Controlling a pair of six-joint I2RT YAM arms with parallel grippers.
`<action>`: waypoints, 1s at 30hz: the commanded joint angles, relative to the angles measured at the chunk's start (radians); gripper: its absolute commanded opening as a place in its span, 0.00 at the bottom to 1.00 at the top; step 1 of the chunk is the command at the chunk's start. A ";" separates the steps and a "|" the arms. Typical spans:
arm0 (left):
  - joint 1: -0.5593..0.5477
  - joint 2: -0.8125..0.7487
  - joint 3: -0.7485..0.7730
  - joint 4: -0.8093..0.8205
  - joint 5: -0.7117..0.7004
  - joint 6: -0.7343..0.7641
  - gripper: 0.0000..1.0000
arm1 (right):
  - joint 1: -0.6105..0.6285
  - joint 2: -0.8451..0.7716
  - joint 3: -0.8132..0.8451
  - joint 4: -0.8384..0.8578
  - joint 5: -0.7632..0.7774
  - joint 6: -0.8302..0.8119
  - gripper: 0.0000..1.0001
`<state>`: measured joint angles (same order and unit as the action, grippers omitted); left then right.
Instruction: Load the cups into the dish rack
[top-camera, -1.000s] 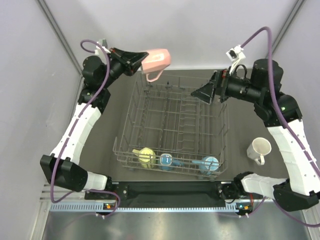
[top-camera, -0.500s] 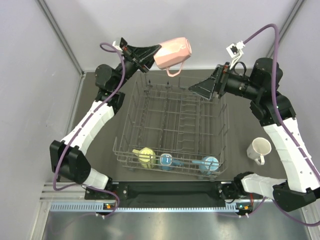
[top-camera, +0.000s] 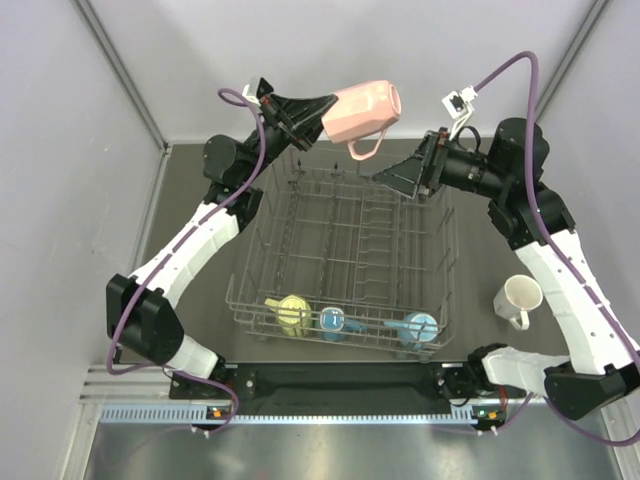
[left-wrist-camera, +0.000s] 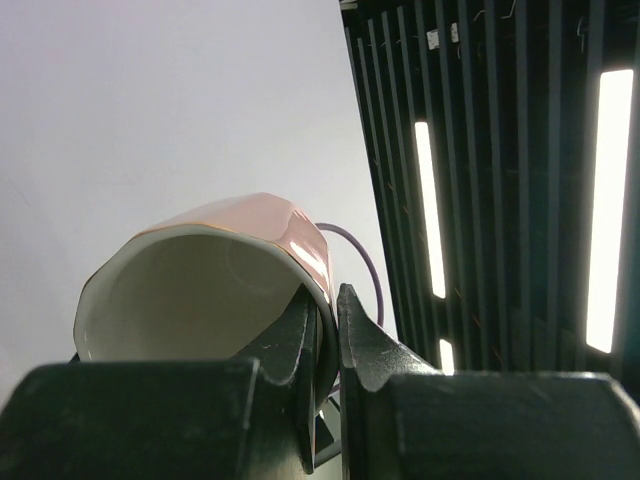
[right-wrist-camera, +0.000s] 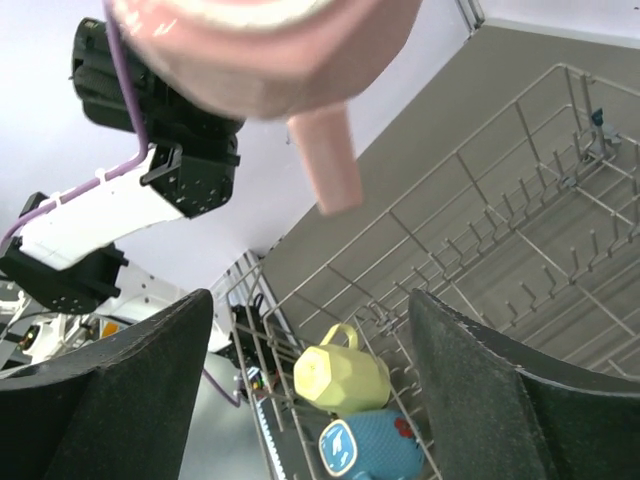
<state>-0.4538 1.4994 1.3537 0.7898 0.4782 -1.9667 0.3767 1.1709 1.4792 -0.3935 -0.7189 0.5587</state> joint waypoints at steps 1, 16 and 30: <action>-0.014 -0.016 0.024 0.144 -0.038 -0.070 0.00 | -0.005 0.033 0.047 0.102 0.021 0.004 0.77; -0.033 -0.008 0.016 0.111 -0.012 -0.081 0.00 | -0.004 0.145 0.142 0.192 -0.010 0.055 0.57; -0.040 0.010 0.027 0.108 0.003 -0.098 0.00 | -0.004 0.171 0.144 0.214 0.007 0.087 0.17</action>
<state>-0.4808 1.5299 1.3537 0.7841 0.4732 -1.9881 0.3767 1.3342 1.5730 -0.2485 -0.7197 0.6086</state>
